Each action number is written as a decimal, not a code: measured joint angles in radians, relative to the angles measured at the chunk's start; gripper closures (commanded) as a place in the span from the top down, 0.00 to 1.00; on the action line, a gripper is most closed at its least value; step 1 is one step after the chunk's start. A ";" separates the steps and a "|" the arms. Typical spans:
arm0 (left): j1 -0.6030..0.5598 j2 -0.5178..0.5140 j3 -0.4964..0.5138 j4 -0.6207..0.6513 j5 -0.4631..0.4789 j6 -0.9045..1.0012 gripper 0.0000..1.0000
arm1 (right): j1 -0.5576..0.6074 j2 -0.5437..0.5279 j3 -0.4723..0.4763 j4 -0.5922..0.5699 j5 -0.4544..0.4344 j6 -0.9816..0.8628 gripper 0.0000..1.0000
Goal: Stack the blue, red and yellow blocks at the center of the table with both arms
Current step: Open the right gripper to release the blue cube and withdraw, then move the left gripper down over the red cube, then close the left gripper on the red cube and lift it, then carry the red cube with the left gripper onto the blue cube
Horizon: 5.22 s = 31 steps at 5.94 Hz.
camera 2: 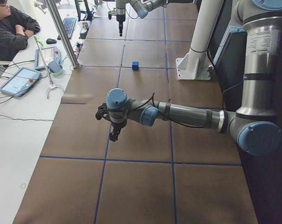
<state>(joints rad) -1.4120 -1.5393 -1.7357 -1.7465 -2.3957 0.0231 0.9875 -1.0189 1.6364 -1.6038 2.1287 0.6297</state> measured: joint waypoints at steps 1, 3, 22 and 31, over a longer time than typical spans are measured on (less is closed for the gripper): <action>0.007 0.000 -0.002 -0.017 0.000 -0.053 1.00 | 0.103 -0.108 0.030 0.001 0.048 -0.196 1.00; 0.025 0.002 -0.002 -0.058 0.005 -0.113 1.00 | 0.300 -0.348 0.083 0.012 0.136 -0.563 1.00; 0.683 -0.039 -0.039 -0.391 0.367 -0.744 0.68 | 0.510 -0.748 0.154 0.105 0.178 -0.708 1.00; 0.742 -0.365 -0.126 0.033 0.368 -0.951 0.07 | 0.510 -0.748 0.108 0.182 0.180 -0.703 1.00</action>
<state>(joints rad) -0.6700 -1.9041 -1.8620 -1.7133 -2.0276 -0.9284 1.4972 -1.7667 1.7448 -1.4220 2.3086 -0.0736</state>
